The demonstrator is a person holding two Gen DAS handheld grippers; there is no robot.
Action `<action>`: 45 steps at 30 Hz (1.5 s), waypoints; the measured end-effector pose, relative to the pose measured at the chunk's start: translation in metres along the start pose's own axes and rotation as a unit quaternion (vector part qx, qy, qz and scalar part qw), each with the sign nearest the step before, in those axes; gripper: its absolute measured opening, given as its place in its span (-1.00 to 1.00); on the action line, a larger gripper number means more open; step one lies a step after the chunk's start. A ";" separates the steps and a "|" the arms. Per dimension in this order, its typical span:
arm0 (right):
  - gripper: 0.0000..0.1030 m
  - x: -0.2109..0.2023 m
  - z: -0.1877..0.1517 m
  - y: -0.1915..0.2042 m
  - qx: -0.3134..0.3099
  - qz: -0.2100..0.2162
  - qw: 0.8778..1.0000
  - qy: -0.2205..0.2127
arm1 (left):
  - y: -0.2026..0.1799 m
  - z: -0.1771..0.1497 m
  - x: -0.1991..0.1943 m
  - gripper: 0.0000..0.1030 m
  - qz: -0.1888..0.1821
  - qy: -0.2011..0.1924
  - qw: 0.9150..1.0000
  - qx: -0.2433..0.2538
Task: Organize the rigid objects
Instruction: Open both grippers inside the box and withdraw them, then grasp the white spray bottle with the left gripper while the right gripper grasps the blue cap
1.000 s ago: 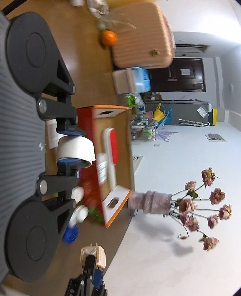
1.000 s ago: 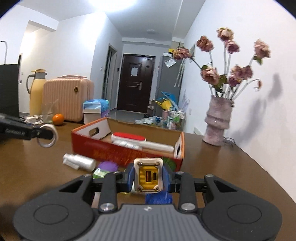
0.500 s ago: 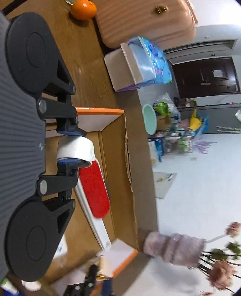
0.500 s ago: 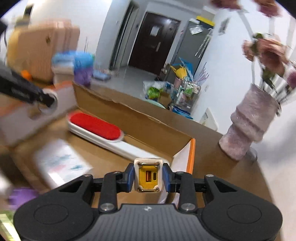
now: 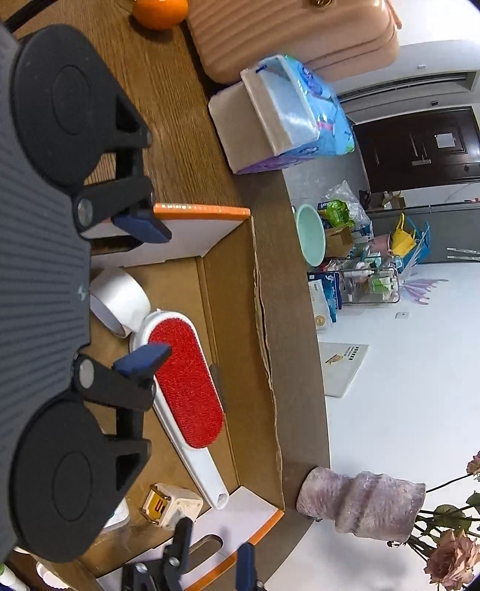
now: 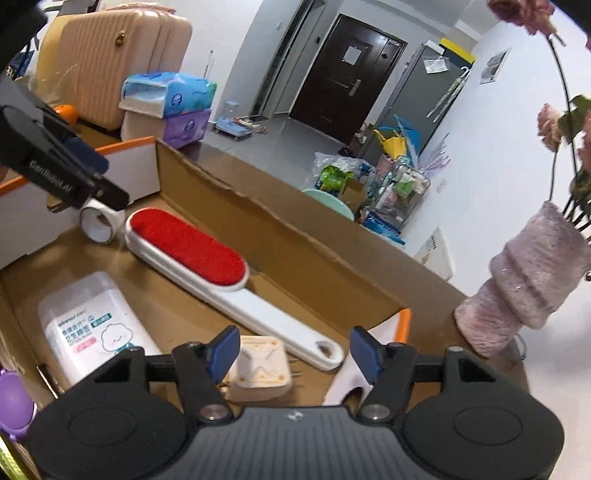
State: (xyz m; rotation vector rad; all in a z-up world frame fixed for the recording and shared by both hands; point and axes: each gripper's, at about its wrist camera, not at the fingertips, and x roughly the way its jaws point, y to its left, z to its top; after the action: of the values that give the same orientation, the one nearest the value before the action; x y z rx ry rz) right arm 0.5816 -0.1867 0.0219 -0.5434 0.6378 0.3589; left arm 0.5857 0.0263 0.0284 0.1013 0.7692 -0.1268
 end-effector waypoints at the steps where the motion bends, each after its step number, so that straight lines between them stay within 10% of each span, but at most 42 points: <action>1: 0.25 -0.003 0.001 -0.003 0.000 -0.002 1.000 0.000 | -0.001 0.000 -0.004 0.26 0.000 -0.002 1.000 0.002; 20: 0.43 -0.140 -0.005 -0.010 0.070 0.004 0.997 -0.040 | -0.014 -0.010 -0.180 0.93 0.012 -0.127 0.992 0.005; 45: 0.86 -0.316 -0.174 0.133 0.231 -0.020 0.946 -0.224 | -0.063 -0.284 -0.334 1.00 -0.050 -0.308 0.950 -0.011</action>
State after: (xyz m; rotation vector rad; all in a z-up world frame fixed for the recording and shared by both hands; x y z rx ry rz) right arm 0.2012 -0.2277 0.0596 -0.0162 0.2513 0.2686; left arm 0.1434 0.0293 0.0561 -0.0018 0.1502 -0.2317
